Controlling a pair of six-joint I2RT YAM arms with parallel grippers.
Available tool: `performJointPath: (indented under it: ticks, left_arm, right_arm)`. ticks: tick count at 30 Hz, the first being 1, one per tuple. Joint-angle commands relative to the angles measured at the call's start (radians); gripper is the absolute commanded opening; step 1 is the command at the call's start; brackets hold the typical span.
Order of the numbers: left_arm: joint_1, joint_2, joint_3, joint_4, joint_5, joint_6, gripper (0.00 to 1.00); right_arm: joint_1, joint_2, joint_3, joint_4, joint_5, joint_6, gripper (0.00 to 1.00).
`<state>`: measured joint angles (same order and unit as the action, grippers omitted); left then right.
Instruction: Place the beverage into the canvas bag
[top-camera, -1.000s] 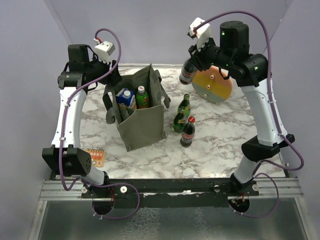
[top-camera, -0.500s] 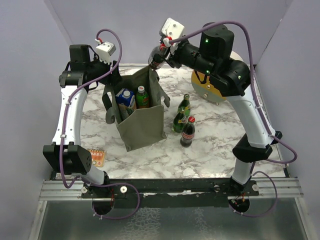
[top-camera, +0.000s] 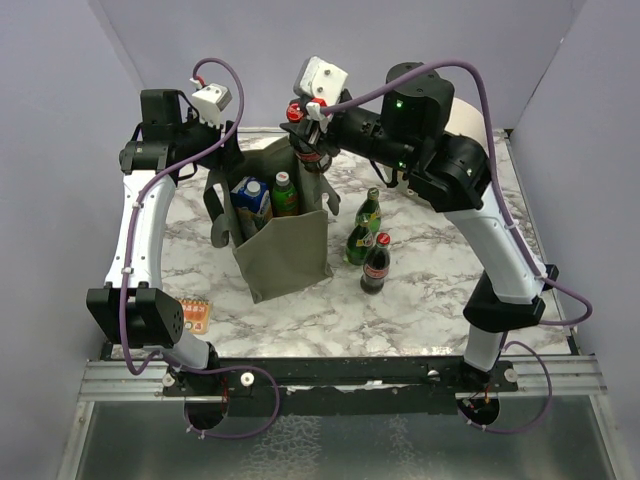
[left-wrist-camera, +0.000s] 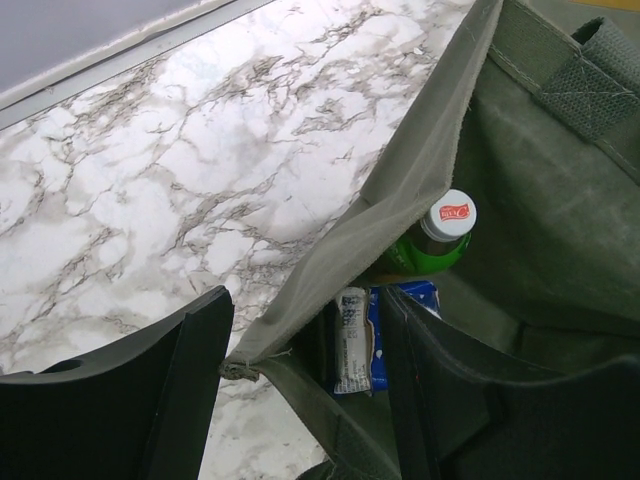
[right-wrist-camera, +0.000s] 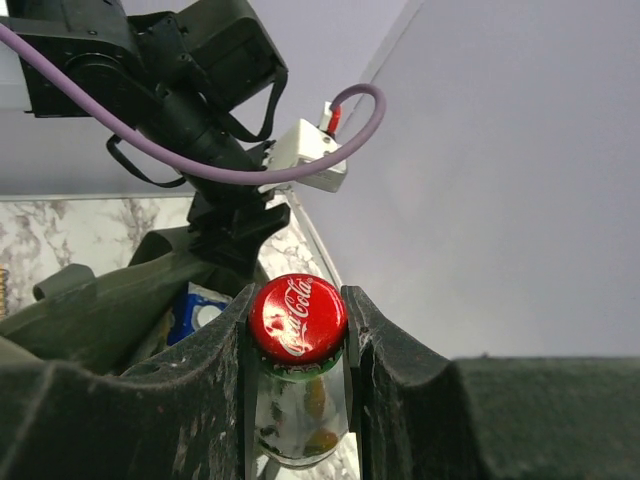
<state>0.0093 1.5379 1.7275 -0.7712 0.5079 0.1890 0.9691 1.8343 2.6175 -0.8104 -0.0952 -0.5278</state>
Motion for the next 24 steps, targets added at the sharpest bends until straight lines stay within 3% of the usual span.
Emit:
performJointPath:
  ticks: [1,17,24]
  left_arm:
    - [-0.009,-0.002,0.021,0.019,-0.016,-0.026,0.62]
    - [-0.009,0.001,0.028,0.024,-0.033,-0.054,0.61]
    - [-0.009,-0.005,0.021,0.028,-0.027,-0.086,0.60]
  right_arm:
    - [0.018,-0.057,0.023,0.246,-0.015,-0.009,0.01]
    - [0.091,-0.002,0.027,0.310,-0.092,0.070,0.01]
    - [0.091,0.008,-0.054,0.356,-0.146,0.154,0.01]
